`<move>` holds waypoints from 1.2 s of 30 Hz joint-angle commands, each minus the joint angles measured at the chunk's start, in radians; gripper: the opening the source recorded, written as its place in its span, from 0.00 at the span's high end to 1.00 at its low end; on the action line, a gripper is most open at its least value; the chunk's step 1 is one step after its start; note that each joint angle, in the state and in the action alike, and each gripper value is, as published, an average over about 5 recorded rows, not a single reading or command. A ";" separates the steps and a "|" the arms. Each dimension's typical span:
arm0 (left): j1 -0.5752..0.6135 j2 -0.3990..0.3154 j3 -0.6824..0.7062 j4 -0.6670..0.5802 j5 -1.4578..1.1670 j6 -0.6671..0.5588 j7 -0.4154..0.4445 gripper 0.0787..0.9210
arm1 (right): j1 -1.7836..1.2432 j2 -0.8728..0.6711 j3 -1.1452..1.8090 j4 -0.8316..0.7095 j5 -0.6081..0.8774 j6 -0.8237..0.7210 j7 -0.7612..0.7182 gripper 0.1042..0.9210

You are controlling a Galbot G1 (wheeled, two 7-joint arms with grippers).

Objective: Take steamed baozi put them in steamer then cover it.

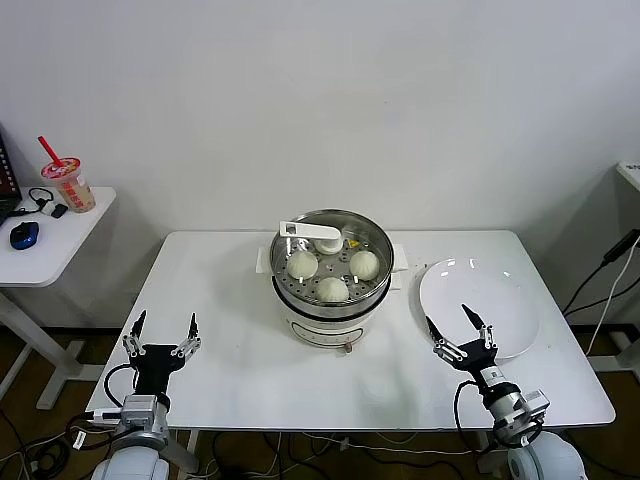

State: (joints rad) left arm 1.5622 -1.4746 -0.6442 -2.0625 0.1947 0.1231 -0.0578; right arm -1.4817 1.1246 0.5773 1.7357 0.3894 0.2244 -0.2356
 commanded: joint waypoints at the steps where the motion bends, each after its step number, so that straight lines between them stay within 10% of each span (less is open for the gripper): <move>1: -0.015 0.029 0.009 -0.018 0.218 0.040 -0.029 0.12 | 0.001 0.000 0.000 -0.002 -0.003 -0.012 0.009 0.12; 23: -0.347 0.584 0.420 -0.033 0.673 0.336 0.046 0.12 | -0.006 0.035 0.020 0.008 -0.066 -0.028 0.022 0.12; 36: -0.738 0.588 0.823 0.029 0.755 0.644 0.238 0.12 | -0.028 0.056 0.052 0.013 -0.070 -0.025 0.020 0.12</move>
State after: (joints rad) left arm 1.0629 -0.9479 -0.0605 -2.0671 0.8771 0.6031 0.0815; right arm -1.5080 1.1769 0.6244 1.7474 0.3235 0.1995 -0.2157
